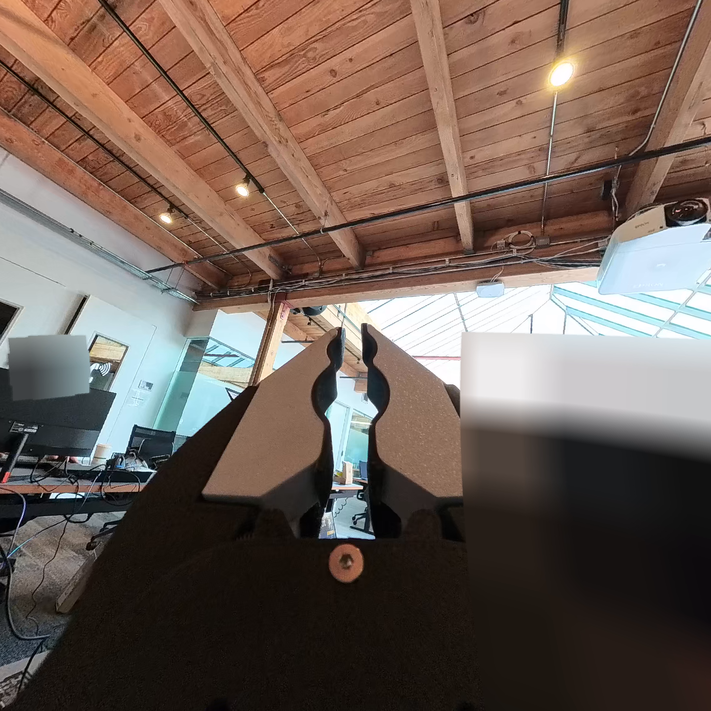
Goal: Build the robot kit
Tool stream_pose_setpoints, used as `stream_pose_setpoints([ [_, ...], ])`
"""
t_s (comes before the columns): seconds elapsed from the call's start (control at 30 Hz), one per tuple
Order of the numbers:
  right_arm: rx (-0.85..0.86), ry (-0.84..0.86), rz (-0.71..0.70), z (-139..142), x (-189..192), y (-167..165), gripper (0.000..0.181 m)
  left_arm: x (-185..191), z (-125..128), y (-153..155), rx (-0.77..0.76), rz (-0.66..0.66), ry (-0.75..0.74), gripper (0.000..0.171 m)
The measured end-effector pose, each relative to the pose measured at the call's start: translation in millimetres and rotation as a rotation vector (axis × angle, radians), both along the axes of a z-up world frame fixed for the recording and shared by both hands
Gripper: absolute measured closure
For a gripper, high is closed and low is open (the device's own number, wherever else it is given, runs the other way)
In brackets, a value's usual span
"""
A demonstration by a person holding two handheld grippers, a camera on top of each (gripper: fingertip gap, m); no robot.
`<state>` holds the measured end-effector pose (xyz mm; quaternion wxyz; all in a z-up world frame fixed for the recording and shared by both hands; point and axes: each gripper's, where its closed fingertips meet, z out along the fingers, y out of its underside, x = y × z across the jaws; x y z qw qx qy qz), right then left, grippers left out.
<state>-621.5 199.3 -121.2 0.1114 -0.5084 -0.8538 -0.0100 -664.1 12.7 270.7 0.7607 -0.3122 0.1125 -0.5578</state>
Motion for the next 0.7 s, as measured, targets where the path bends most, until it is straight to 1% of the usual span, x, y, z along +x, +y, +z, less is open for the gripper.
stream_pose_setpoints([
  [0.03, -0.01, 0.048, -0.007, 7.6, -8.5, -1.0, 0.177, 0.0, 0.0, 0.0, 0.0, -0.001, 0.0, 0.165],
  [0.07, -0.01, 0.061, -0.019, 12.4, -11.3, 0.0, 0.167, 0.0, 0.0, -0.1, 0.0, -0.001, 0.0, 0.165],
  [0.1, 0.0, 0.036, -0.041, 13.9, -7.9, 3.7, 0.153, -0.1, 0.0, -0.1, 0.0, 0.0, 0.0, 0.165],
  [0.17, -0.012, -0.095, -0.098, 7.8, 14.0, 7.9, 0.137, -0.7, 0.2, -0.6, 0.002, 0.0, -0.002, 0.165],
  [0.27, -0.04, -0.311, -0.186, -11.8, 59.3, 9.5, 0.135, -1.0, 0.4, -1.2, 0.003, -0.001, -0.003, 0.165],
  [0.37, 0.005, -0.427, -0.203, -30.8, 90.6, 13.3, 0.131, -1.7, 0.7, -2.4, 0.006, 0.001, -0.005, 0.165],
  [0.47, 0.047, -0.441, -0.199, -42.9, 97.5, 13.1, 0.131, -1.9, 0.8, -2.3, 0.006, 0.003, -0.005, 0.165],
  [0.57, 0.16, -0.453, -0.168, -47.2, 96.0, 24.8, 0.133, -0.5, 0.2, -0.7, 0.002, -0.001, -0.002, 0.165],
  [0.7, 0.135, -0.476, -0.192, -51.4, 94.4, 22.5, 0.138, 0.9, 0.0, -0.1, 0.0, -0.003, 0.002, 0.165],
])
